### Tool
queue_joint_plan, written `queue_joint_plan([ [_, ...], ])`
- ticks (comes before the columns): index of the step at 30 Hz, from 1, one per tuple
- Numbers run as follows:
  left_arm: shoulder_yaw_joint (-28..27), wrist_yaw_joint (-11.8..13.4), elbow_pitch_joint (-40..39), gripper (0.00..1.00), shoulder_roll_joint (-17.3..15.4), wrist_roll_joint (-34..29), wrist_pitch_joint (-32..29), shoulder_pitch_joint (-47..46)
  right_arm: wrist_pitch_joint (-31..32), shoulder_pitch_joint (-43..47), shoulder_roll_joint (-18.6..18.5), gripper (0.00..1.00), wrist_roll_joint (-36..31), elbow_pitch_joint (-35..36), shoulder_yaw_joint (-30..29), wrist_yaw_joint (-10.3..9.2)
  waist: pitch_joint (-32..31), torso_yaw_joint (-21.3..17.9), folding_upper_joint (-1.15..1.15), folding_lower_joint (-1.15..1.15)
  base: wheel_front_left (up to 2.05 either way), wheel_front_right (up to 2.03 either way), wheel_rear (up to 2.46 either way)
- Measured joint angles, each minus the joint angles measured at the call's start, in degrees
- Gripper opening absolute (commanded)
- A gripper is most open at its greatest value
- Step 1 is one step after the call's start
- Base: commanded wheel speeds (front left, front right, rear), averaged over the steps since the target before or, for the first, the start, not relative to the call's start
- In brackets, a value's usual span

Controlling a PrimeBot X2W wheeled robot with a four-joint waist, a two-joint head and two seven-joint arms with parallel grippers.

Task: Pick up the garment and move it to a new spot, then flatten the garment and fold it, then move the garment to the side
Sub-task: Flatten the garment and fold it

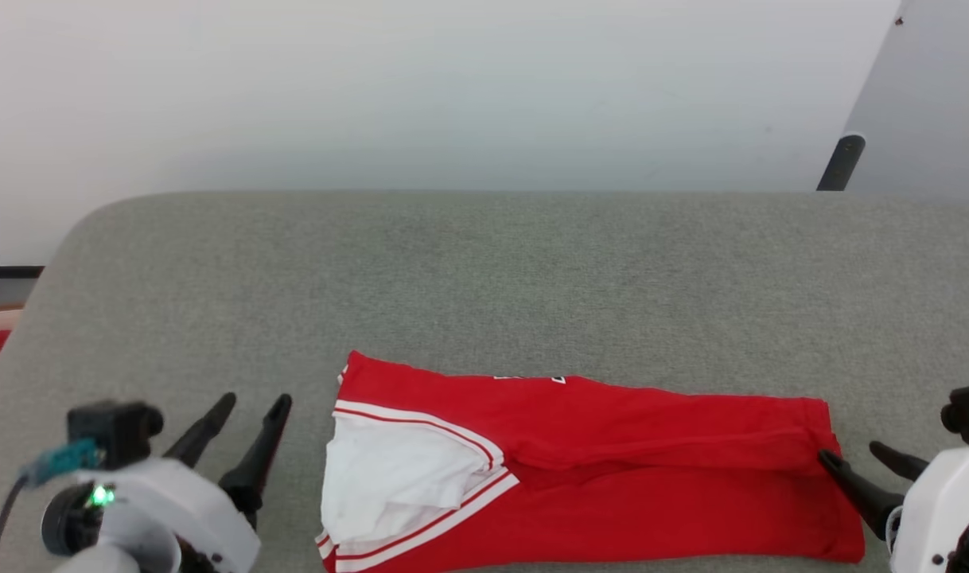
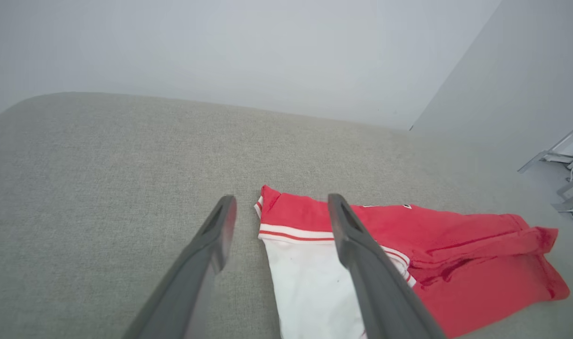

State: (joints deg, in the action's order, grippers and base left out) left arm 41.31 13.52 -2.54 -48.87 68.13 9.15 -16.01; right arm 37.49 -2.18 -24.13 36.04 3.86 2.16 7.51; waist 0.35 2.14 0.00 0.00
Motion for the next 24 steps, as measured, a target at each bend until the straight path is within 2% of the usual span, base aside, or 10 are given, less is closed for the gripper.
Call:
queue_joint_plan([
  [3, -1.10, -0.94, 1.56, 1.00, 1.08, -1.19, 3.90, 2.01, 0.01, 1.09, 0.32, 1.00, -0.20, 0.09, -0.68, 0.00, -0.29, 0.53, 0.00, 0.00, 0.00, 0.00, 0.00],
  [8, -5.22, -2.54, 3.76, 1.00, 4.07, -5.23, 5.72, 4.99, 0.24, 2.01, 0.68, 1.00, -0.36, 0.21, -2.44, 0.00, -0.73, 1.55, 0.00, 0.00, 0.00, 0.00, 0.00],
  [19, -22.41, -9.01, 4.79, 1.00, 15.79, -19.09, 5.80, 13.57, 6.57, 2.83, 1.08, 1.00, -1.36, -0.81, -6.67, 0.00, 0.21, 3.56, 0.00, 0.00, 0.00, 0.00, 0.00],
  [24, -27.51, -12.25, 5.49, 1.00, 20.03, -23.69, 5.83, 15.16, 9.65, 0.83, 0.88, 1.00, -1.76, -1.09, -8.36, 0.00, 2.14, 4.13, 0.00, 0.00, 0.00, 0.00, 0.00],
])
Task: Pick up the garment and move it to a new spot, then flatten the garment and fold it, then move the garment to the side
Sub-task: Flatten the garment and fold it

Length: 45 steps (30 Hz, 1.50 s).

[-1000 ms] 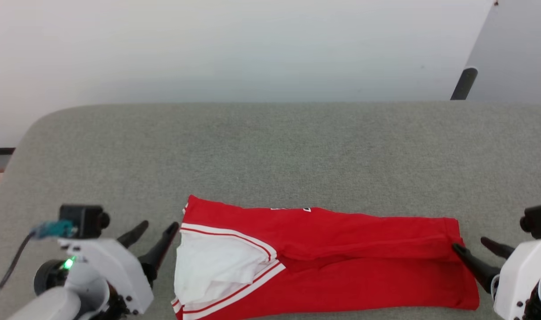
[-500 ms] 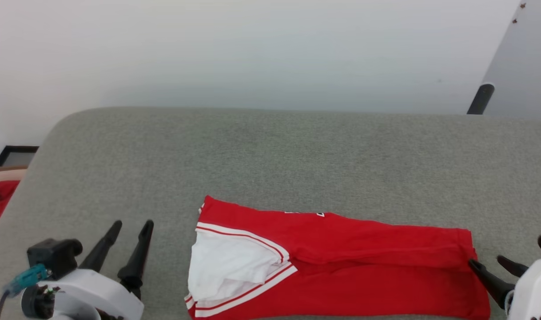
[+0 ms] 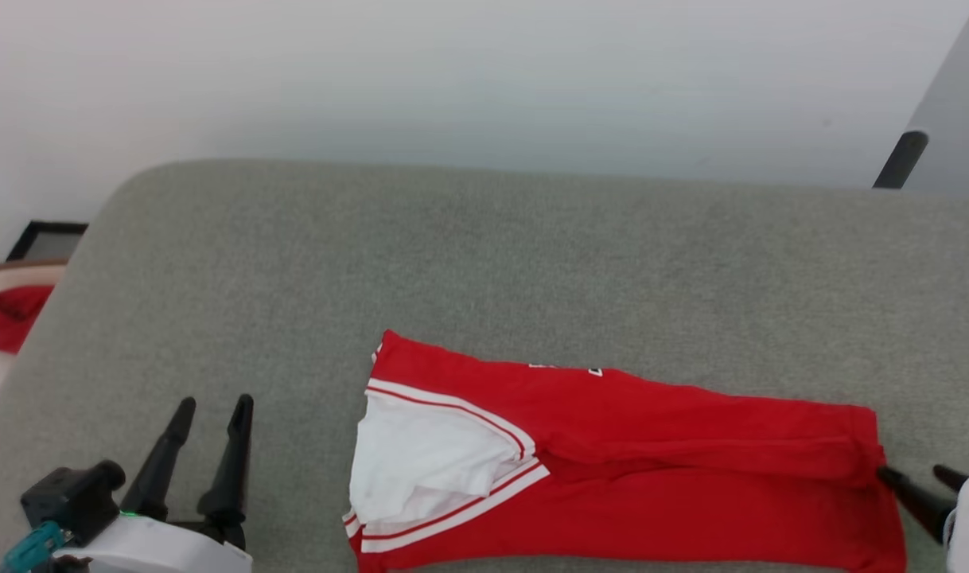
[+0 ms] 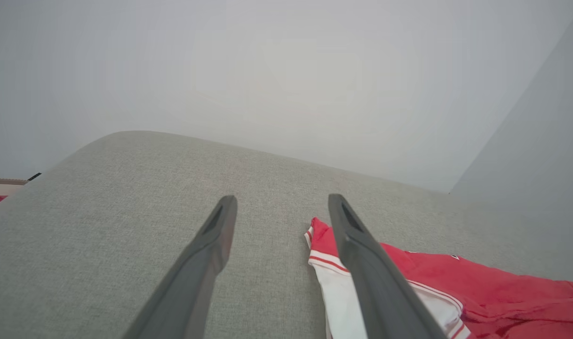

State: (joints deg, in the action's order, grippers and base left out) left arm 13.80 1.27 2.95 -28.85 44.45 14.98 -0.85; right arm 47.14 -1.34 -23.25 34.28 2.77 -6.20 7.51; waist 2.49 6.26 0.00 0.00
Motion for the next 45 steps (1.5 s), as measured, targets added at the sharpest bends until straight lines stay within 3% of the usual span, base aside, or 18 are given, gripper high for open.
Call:
queue_joint_plan([
  [7, -4.52, -4.08, 1.19, 1.00, 5.28, -4.37, 0.00, -0.17, 2.89, -3.10, -0.36, 1.00, -0.54, -2.01, -0.94, 0.00, 3.73, 0.86, 0.00, 0.00, 0.00, 0.00, 0.00],
  [24, -6.49, -7.90, 4.20, 1.00, 10.26, -8.24, 0.00, -4.71, 6.05, -9.96, 0.29, 1.00, -2.00, -13.22, 1.64, 0.01, 10.59, 3.07, 0.00, 0.00, 0.00, 0.00, 0.00],
  [25, -6.64, -7.93, 4.25, 1.00, 10.50, -8.24, 0.00, -4.84, 6.53, -10.35, 0.25, 0.79, -1.77, -13.88, 1.77, 0.01, 10.76, 3.23, 0.00, 0.00, 0.00, 0.00, 0.00],
  [27, -6.76, -8.10, 4.49, 1.00, 10.82, -8.23, 0.00, -4.93, 7.44, -11.13, 0.03, 0.00, -0.91, -14.94, 2.10, 0.01, 11.03, 3.50, 0.00, 0.00, 0.00, 0.00, 0.00],
  [45, -7.26, -8.59, 5.50, 1.00, 11.81, -8.69, 0.00, -4.61, 3.91, -14.29, -2.87, 0.00, 1.62, -19.86, 3.59, 0.13, 9.73, 2.88, 0.00, 0.00, 0.00, 0.00, 0.00],
])
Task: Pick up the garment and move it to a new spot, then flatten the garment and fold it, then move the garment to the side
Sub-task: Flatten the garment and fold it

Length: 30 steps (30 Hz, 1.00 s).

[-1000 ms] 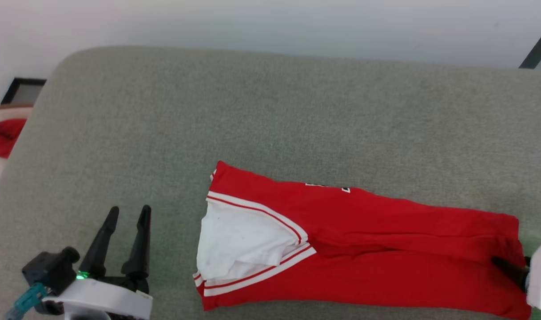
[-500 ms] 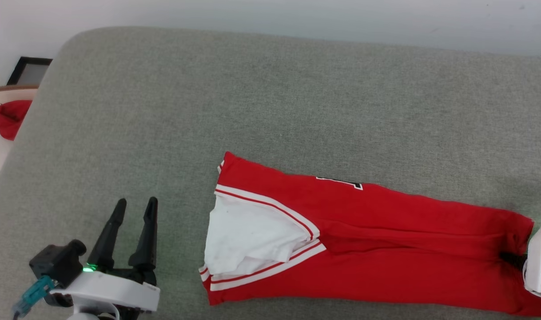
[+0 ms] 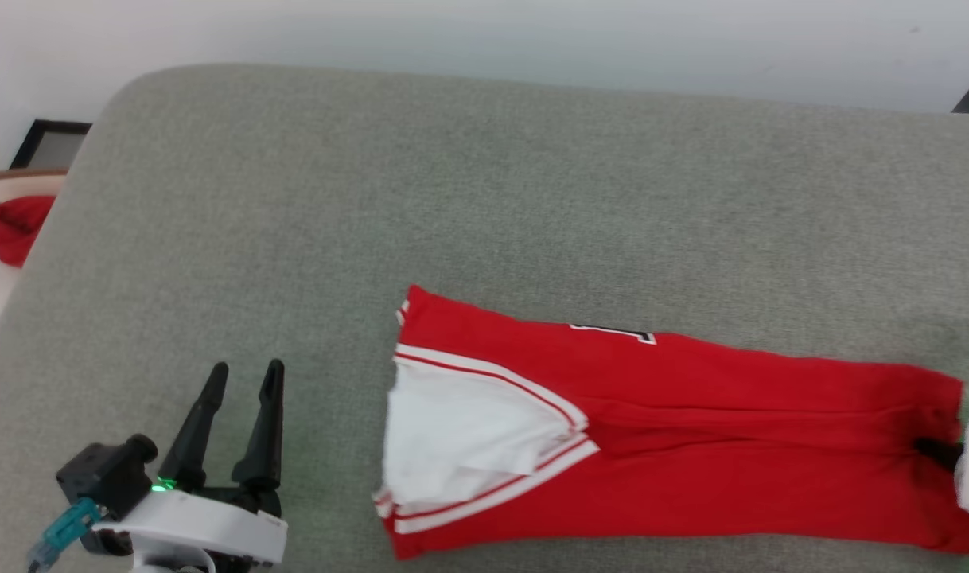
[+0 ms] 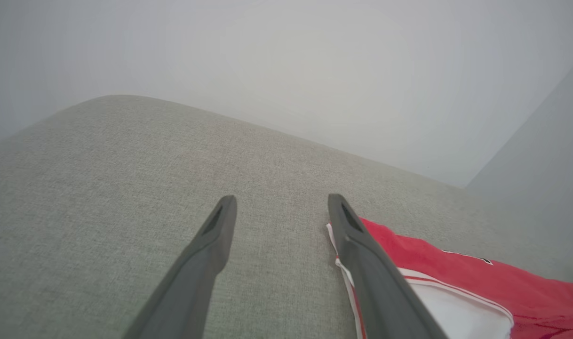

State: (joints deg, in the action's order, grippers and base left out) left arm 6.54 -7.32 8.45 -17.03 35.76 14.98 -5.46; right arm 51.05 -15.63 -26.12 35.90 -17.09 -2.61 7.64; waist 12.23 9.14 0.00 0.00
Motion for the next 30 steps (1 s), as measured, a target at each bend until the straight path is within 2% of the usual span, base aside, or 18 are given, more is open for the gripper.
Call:
queue_joint_plan([
  [13, 0.14, -0.07, -0.07, 1.00, -1.10, 0.27, 0.00, 2.09, -2.94, -1.26, -6.82, 0.00, -0.79, -7.31, -5.33, -0.11, -2.06, -2.81, 0.00, 0.00, 0.00, 0.00, 0.00],
  [17, 0.11, -0.07, -0.04, 1.00, -1.49, 0.52, 0.00, 2.44, -3.10, -1.20, -7.30, 0.00, -0.48, -7.42, -5.22, -0.11, -2.71, -3.74, 0.00, 0.00, 0.00, 0.00, 0.00],
  [23, 0.27, -0.07, 0.44, 1.00, -1.82, 1.08, 0.00, 3.67, -2.02, -0.44, -6.77, 0.00, 1.22, -2.15, -2.46, -0.12, -4.23, -5.39, 0.00, 0.00, 0.00, 0.00, 0.00],
  [30, 1.14, -0.07, 0.96, 1.00, -1.96, 1.57, -0.18, 4.42, 0.99, 1.11, -3.02, 0.00, 4.16, 10.89, 1.55, -0.13, -6.63, -6.95, 0.00, 0.00, 0.00, 0.00, 0.00],
])
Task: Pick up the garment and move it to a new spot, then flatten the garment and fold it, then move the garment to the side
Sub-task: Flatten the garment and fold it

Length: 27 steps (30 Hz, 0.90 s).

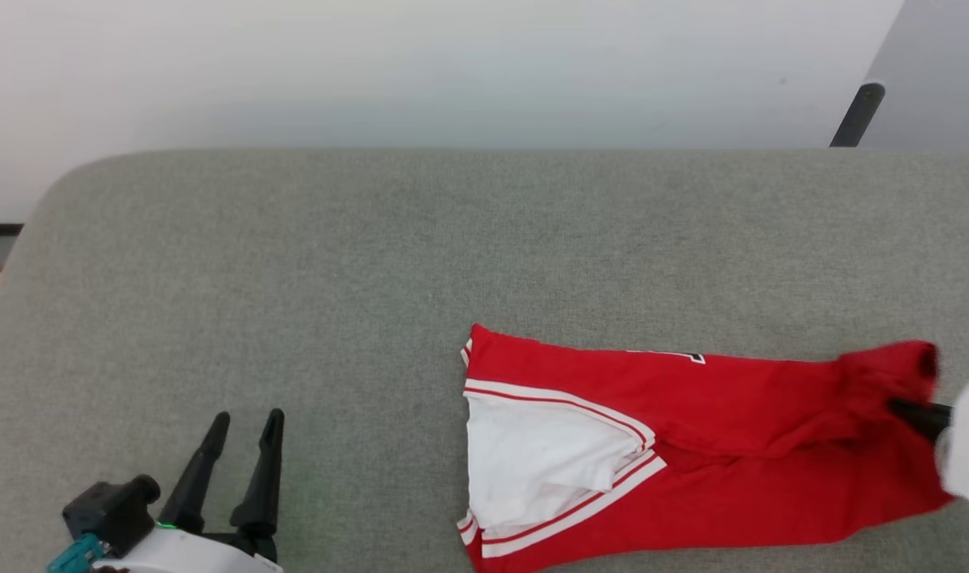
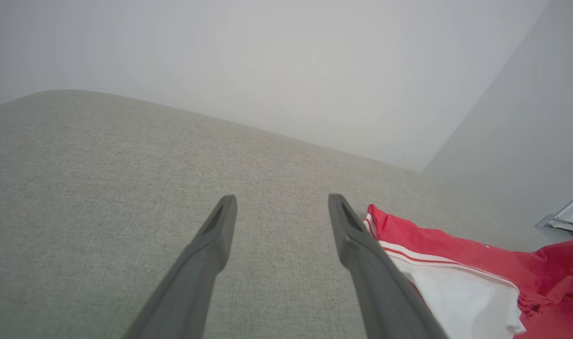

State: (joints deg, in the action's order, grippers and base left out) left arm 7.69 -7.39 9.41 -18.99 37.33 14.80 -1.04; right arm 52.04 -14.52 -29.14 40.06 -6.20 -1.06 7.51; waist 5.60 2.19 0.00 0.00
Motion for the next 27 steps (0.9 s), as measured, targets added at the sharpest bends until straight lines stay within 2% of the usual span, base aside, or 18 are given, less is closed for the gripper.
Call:
queue_joint_plan([
  [4, 0.41, -0.01, 0.24, 1.00, 0.18, 0.26, -0.14, 0.01, 1.20, 0.14, 2.97, 0.00, -0.07, 6.68, 3.20, 0.00, -1.12, -0.31, 0.00, 0.00, 0.00, 0.00, 0.00],
  [10, 1.24, 0.00, 0.88, 1.00, 0.70, 0.46, -0.15, -0.04, 1.40, -0.68, 8.11, 0.00, -1.45, 9.99, 9.00, 0.00, -1.71, 0.43, 0.00, 0.00, 0.00, 0.00, 0.00],
  [16, 2.27, -0.01, 1.64, 1.00, 1.13, 0.47, -0.15, -0.77, -0.63, -3.76, 13.23, 0.00, -2.97, 7.35, 14.81, 0.00, -1.84, 1.65, 0.00, 0.00, 0.00, 0.00, 0.00],
  [27, 5.03, -0.01, 3.08, 1.00, 1.60, 1.16, -0.11, -3.43, -6.04, -8.40, 17.98, 0.00, -5.08, -1.59, 23.43, 0.00, -1.27, 4.92, 0.00, 0.00, 0.00, 0.00, 0.00],
])
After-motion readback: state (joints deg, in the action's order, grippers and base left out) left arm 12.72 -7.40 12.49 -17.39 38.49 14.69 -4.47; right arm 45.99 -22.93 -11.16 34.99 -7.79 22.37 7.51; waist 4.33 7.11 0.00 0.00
